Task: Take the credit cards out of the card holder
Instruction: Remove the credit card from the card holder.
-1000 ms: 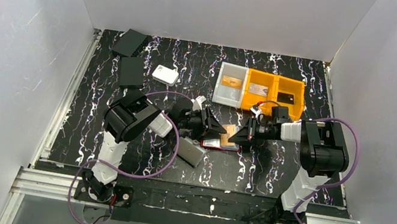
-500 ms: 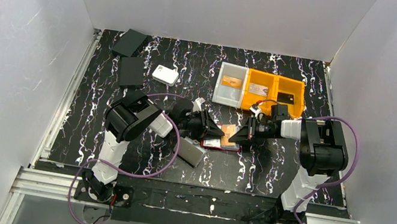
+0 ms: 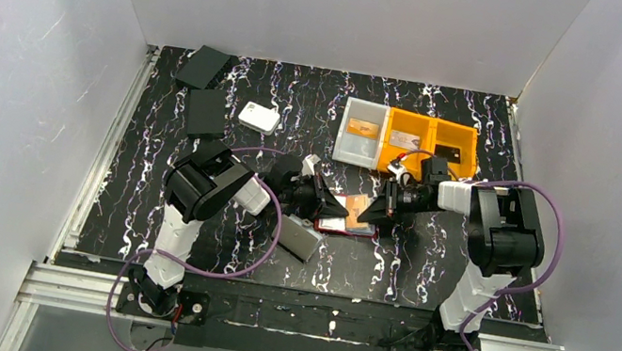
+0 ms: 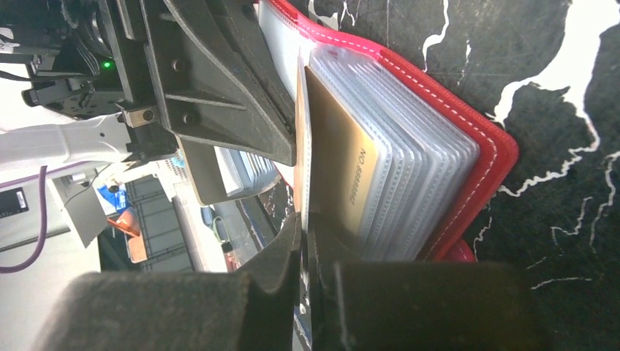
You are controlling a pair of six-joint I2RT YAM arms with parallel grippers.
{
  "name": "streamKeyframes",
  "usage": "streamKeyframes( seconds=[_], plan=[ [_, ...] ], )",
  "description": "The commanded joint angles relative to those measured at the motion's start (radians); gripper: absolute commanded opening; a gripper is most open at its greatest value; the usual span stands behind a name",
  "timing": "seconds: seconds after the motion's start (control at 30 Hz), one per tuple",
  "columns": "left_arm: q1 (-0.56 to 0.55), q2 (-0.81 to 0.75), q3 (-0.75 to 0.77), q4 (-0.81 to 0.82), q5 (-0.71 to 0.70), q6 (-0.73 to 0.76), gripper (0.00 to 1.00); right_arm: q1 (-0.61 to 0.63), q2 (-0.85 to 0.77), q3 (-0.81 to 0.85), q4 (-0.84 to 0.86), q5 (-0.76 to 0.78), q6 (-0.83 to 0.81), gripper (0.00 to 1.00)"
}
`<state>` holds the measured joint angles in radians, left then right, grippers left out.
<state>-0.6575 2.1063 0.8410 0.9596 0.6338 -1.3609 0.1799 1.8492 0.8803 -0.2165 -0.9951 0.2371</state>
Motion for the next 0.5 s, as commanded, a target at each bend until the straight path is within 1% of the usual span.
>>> streamKeyframes(
  seconds=[0.0,0.07,0.17,0.2,0.27,0.47],
  plan=[
    [-0.014,-0.022,0.011,0.082,-0.009,0.000,0.00,0.046,0.007,0.001,-0.050,0.218,-0.110,0.12],
    [-0.007,-0.024,-0.001,0.082,-0.014,0.008,0.00,0.046,-0.010,0.006,-0.057,0.230,-0.123,0.18],
    [0.006,-0.024,-0.026,0.082,-0.018,0.019,0.00,0.039,-0.040,0.011,-0.071,0.240,-0.144,0.31],
    [0.009,-0.024,-0.035,0.082,-0.018,0.022,0.00,0.034,-0.053,0.010,-0.071,0.246,-0.146,0.33],
    [0.015,-0.029,-0.054,0.081,-0.019,0.031,0.00,0.021,-0.075,0.005,-0.064,0.250,-0.145,0.35],
    [0.024,-0.039,-0.066,0.082,-0.019,0.040,0.00,-0.026,-0.091,-0.003,-0.054,0.253,-0.131,0.35]
  ],
)
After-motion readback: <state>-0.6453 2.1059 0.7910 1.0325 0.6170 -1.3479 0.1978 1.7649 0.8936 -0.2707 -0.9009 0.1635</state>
